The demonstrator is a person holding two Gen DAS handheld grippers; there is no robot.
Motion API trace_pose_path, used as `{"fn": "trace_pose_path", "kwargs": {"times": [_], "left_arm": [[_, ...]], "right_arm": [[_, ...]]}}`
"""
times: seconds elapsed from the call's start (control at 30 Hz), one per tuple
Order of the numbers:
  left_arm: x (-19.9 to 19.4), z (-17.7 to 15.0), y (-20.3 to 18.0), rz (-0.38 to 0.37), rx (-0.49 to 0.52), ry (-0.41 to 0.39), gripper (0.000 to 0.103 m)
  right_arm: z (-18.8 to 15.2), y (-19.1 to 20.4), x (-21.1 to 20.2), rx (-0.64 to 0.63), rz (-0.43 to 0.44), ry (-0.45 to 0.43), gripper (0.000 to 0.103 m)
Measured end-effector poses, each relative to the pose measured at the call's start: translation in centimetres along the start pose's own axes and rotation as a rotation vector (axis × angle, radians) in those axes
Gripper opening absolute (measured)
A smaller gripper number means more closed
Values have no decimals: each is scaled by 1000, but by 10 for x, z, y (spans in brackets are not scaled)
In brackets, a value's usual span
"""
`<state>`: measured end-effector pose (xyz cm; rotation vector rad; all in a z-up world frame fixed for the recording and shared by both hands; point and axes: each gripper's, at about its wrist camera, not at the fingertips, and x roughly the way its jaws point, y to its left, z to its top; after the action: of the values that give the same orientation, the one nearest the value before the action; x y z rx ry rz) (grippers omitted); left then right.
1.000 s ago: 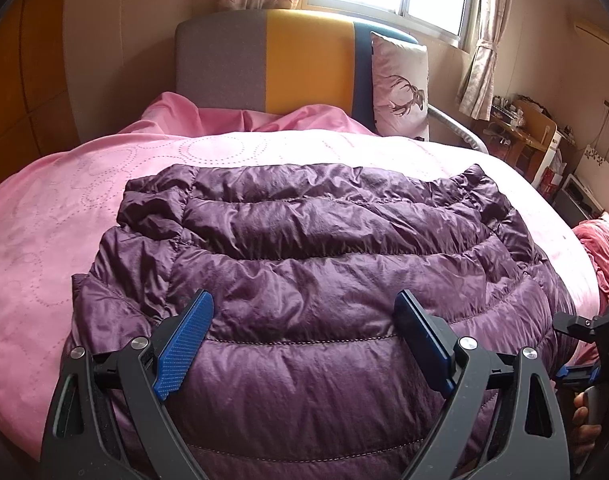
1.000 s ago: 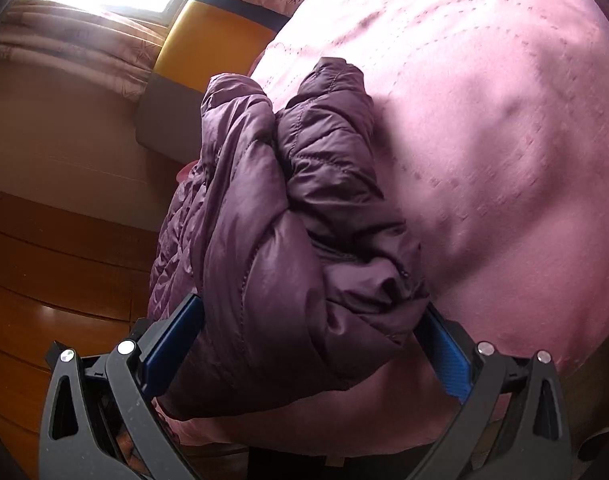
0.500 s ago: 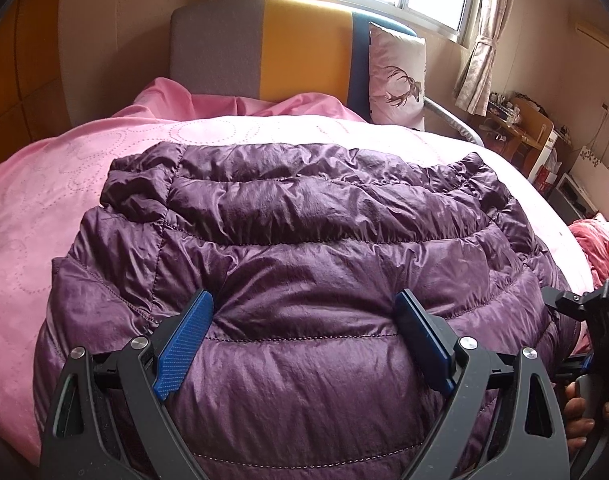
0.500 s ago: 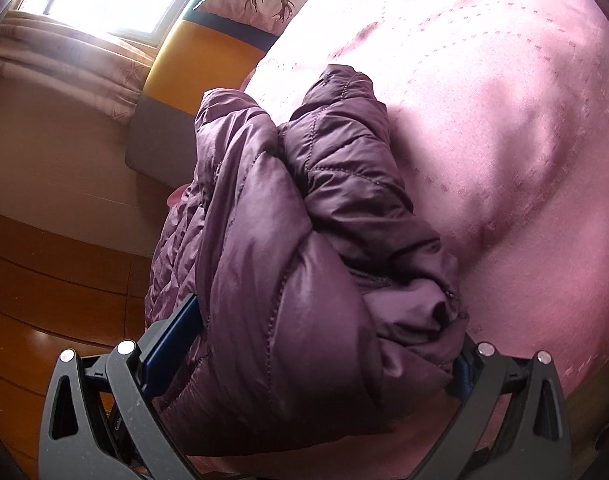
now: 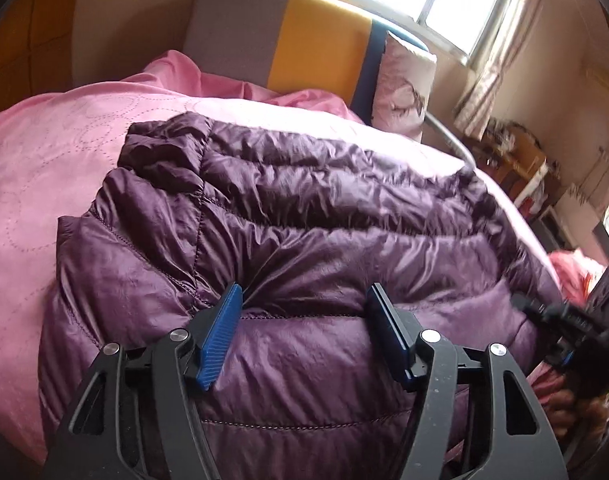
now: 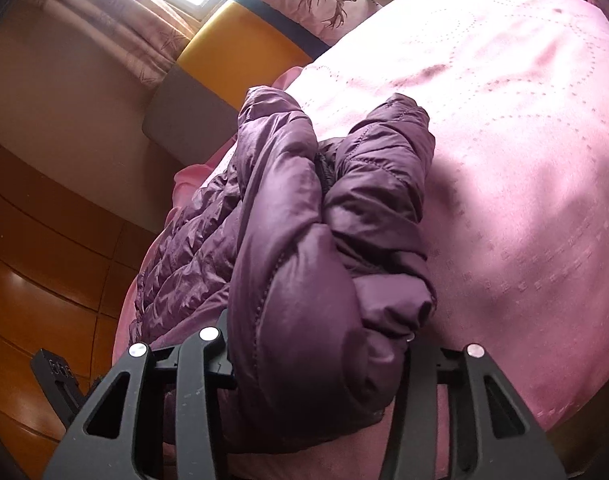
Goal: Fold large clothes
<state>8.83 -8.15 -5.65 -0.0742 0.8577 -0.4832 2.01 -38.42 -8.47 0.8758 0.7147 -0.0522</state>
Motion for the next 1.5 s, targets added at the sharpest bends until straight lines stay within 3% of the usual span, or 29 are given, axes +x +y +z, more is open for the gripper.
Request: {"fn": "trace_pose_path", "kwargs": {"times": [0.13, 0.3, 0.47, 0.57, 0.7, 0.8, 0.97, 1.03, 1.13, 1.27, 1.37, 1.4, 1.43, 1.5], "left_arm": [[14, -7, -3, 7, 5, 29, 64], [26, -10, 4, -51, -41, 52, 63], [26, -15, 14, -117, -88, 46, 62], [21, -18, 22, -159, -111, 41, 59], [-3, -22, 28, -181, -98, 63, 53], [-41, -29, 47, -241, -145, 60, 53], [-106, -27, 116, -260, -282, -63, 54], [-121, -21, 141, -330, -323, -110, 61], [-129, -10, 152, -431, -363, -140, 74], [-121, 21, 125, -461, -249, -123, 80], [-101, 42, 102, -407, -164, -50, 80], [-92, 47, 102, -377, -157, -24, 76], [-82, 50, 97, -363, -150, 12, 59], [-66, 54, 90, -366, -118, 97, 39]], "right_arm": [[6, 40, -15, -142, 10, -43, 35], [2, 140, -28, -425, 115, -77, 32], [-44, 245, 10, -756, 196, 15, 31], [-66, 272, 37, -865, 161, 61, 31], [-88, 283, 61, -977, 61, 91, 31], [-108, 292, 72, -1088, -22, 85, 31], [-174, 308, 107, -1442, -175, 102, 32], [-212, 306, 130, -1622, -235, 112, 37], [-254, 301, 158, -1783, -279, 71, 38], [-271, 298, 163, -1842, -295, -21, 46], [-260, 300, 159, -1796, -249, -52, 61], [-256, 300, 156, -1777, -221, -56, 70], [-252, 301, 151, -1761, -196, -62, 76], [-246, 302, 147, -1744, -159, -72, 83]]}}
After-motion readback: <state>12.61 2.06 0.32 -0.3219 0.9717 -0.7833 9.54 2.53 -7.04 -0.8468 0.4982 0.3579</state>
